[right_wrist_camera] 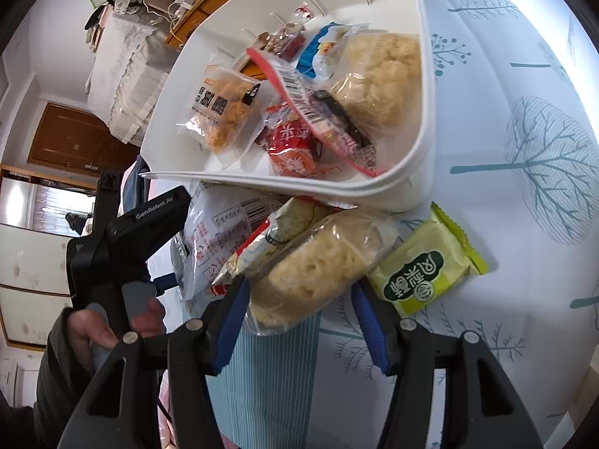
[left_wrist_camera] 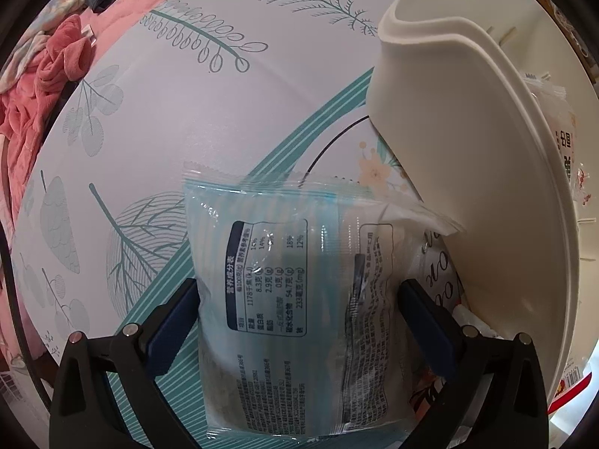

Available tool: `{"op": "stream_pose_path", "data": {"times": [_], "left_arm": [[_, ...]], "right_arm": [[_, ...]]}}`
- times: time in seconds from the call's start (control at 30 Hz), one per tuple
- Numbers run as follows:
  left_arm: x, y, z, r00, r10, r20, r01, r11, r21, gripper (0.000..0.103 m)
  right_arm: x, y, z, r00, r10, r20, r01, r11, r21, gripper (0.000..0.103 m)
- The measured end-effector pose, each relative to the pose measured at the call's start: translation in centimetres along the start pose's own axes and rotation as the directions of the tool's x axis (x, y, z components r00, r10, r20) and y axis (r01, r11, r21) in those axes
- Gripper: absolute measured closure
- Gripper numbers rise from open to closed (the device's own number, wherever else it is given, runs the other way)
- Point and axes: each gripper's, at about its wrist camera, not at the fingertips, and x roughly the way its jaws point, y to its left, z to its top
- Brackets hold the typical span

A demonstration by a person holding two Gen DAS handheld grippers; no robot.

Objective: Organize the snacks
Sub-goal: 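Carry the blue-labelled packet in the left tool while the right tool lowers the puffed rice bar into the basket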

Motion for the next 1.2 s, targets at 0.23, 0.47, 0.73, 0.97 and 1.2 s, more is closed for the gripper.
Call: {"op": "stream_pose_path", "data": {"times": [0.23, 0.47, 0.73, 0.97, 1.2], "left_arm": [[-0.3, 2.5, -1.6, 1.000, 0.017, -0.013, -0.017, 0.999, -0.036, 0.010], [-0.2, 5.6, -3.9, 0.996, 0.054, -0.070, -0.059, 0.996, -0.069, 0.012], [-1.0, 8.4, -6.9, 0.990, 0.034, -0.134, -0.043, 0.997, -0.065, 0.018], [-3.5, 10.0, -7.2, 0.986, -0.003, -0.164, 0.006, 1.000, 0.015, 0.029], [-6.9, 11.2, -7.0, 0.987, -0.031, -0.160, 0.045, 0.995, 0.085, 0.030]], "right_arm": [[0.1, -0.1, -0.3, 1.000, -0.019, -0.014, 0.020, 1.000, 0.014, 0.050], [0.0, -0.1, -0.9, 0.999, 0.019, -0.029, -0.018, 0.998, 0.054, 0.064], [-0.8, -0.4, -3.1, 0.999, 0.044, -0.020, -0.042, 0.994, 0.106, 0.067], [-2.3, 1.0, -5.2, 0.996, 0.087, 0.006, -0.087, 0.989, 0.117, 0.067], [-3.5, 4.6, -6.3, 0.985, 0.171, 0.034, -0.173, 0.983, 0.061, 0.067]]}}
